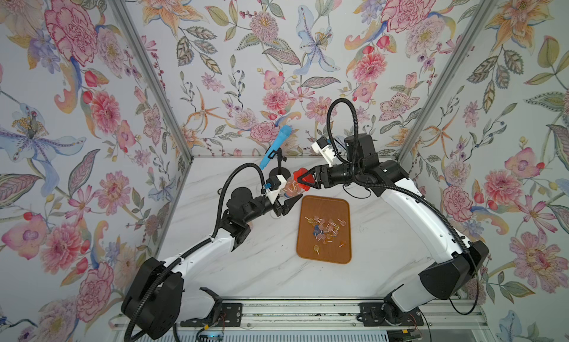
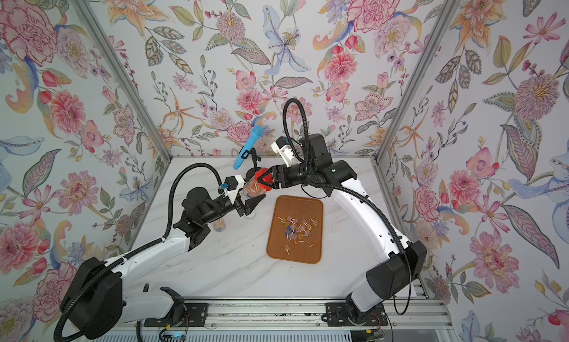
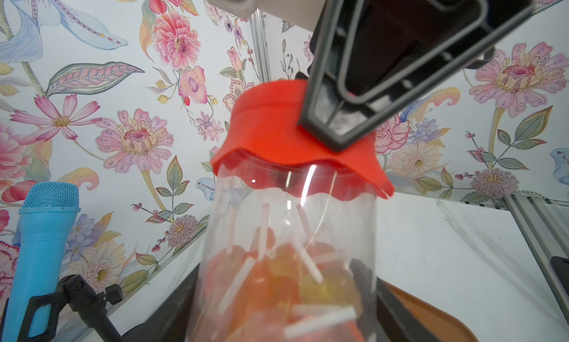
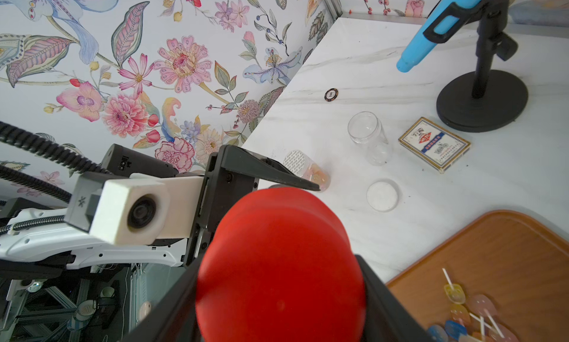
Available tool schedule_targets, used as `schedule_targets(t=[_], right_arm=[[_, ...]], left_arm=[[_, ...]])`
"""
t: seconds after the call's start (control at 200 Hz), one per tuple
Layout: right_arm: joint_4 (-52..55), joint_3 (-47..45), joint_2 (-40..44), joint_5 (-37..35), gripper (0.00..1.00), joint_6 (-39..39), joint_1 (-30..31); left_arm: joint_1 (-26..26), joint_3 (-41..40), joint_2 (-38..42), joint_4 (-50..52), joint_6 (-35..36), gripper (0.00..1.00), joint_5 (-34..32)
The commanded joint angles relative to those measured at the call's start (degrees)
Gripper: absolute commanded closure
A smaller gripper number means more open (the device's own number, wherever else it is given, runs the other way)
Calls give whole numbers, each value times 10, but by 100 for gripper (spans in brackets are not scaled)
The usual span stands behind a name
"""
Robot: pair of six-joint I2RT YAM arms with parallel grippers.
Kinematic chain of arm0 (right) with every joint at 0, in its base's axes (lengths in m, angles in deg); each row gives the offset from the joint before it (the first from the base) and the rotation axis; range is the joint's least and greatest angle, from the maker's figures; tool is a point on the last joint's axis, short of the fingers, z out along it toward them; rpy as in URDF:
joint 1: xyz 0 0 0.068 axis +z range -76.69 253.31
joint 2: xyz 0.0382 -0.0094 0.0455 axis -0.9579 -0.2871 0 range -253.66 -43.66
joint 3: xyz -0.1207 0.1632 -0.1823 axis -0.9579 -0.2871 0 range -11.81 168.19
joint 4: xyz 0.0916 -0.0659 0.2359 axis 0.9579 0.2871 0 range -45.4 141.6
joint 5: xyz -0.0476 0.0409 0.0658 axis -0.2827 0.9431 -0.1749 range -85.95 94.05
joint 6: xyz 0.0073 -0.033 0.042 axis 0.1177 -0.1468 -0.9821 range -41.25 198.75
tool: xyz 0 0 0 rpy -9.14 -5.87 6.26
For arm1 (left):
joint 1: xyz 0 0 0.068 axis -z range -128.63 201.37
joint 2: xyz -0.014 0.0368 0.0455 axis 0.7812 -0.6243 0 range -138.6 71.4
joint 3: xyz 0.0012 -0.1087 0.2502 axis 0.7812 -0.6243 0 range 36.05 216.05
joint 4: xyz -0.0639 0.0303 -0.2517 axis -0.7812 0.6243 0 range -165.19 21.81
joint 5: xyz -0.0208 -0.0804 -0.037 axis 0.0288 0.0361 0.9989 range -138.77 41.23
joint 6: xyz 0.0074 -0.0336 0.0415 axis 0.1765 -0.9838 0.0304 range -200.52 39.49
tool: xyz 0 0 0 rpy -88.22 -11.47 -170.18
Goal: Pour the candies out of the jar
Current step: Pick up the jar from the center of the board.
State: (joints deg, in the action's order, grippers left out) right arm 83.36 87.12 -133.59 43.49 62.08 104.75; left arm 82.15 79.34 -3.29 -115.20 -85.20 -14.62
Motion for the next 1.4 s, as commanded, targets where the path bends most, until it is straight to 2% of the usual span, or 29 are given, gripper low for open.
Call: schedule_targets(t=[0.0, 0.215, 0.34, 0.475, 0.525, 0.58, 0.701, 0.756, 0.876, 1.096, 1.396], right_arm=[[6, -5, 1, 7, 66, 16, 6], [6, -3, -1, 0, 66, 21, 7], [6, -3, -3, 0, 66, 24, 12], [5, -1, -5, 0, 65, 24, 16], [5, 0, -6, -1, 62, 23, 16], [5, 3, -6, -3, 52, 19, 17], [-6, 6, -8, -5, 34, 2, 17], [-21, 4, -8, -9, 30, -9, 17], [-78, -17, 1, -34, 26, -40, 16], [-239, -111, 42, -80, 13, -116, 14], [-315, -161, 42, -146, 9, -147, 27]], left_arm=[[2, 28, -5, -11, 1, 29, -10], [3, 36, -8, -1, -5, 34, -10], [2, 38, -12, -1, -8, 45, -12], [3, 38, -12, 1, -9, 51, -16], [3, 38, -12, 1, -8, 54, -20], [2, 36, -12, 1, -8, 58, -22], [3, 34, -15, -1, -8, 85, -26], [3, 31, -18, -5, -12, 100, -33], [3, 16, -25, -29, -27, 100, -65], [3, -13, -36, -81, -74, 100, -108], [9, -20, -36, -77, -71, 100, -130]])
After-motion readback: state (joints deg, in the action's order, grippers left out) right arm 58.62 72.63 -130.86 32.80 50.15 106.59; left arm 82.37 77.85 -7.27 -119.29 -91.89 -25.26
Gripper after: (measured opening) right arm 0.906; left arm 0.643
